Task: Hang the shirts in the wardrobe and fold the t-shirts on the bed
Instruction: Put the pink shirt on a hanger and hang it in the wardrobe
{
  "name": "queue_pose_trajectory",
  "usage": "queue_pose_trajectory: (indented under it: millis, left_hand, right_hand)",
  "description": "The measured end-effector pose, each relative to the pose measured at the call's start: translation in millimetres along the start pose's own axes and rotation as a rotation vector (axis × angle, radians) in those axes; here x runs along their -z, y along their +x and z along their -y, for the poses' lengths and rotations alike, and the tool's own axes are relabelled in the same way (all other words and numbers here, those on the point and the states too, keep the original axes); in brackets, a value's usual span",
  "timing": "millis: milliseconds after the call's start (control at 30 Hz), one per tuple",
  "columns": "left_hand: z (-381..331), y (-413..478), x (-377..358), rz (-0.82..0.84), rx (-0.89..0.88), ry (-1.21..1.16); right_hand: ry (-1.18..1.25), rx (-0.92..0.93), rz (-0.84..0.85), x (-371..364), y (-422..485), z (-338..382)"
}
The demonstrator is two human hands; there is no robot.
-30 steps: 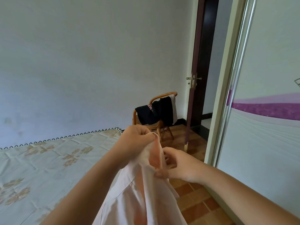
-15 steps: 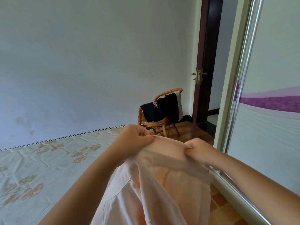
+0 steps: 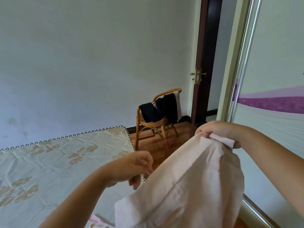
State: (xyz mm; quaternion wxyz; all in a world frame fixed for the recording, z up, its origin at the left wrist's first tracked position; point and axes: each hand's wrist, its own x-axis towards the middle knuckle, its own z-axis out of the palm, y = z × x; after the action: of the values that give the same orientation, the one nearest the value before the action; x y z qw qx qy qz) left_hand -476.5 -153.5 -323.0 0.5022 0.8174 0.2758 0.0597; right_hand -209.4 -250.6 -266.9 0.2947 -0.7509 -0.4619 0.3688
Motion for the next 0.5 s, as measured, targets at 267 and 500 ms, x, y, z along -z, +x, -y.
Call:
queue_pose_trajectory:
  millis: [267,500]
  left_hand:
    - [-5,14,-49,-0.217,-0.26,0.462]
    - [-9,41,-88,-0.396,-0.32,0.685]
  right_hand:
    - [0.053,-0.007,-0.081,1,2,9]
    - [0.061,0.013,-0.176,-9,1,22]
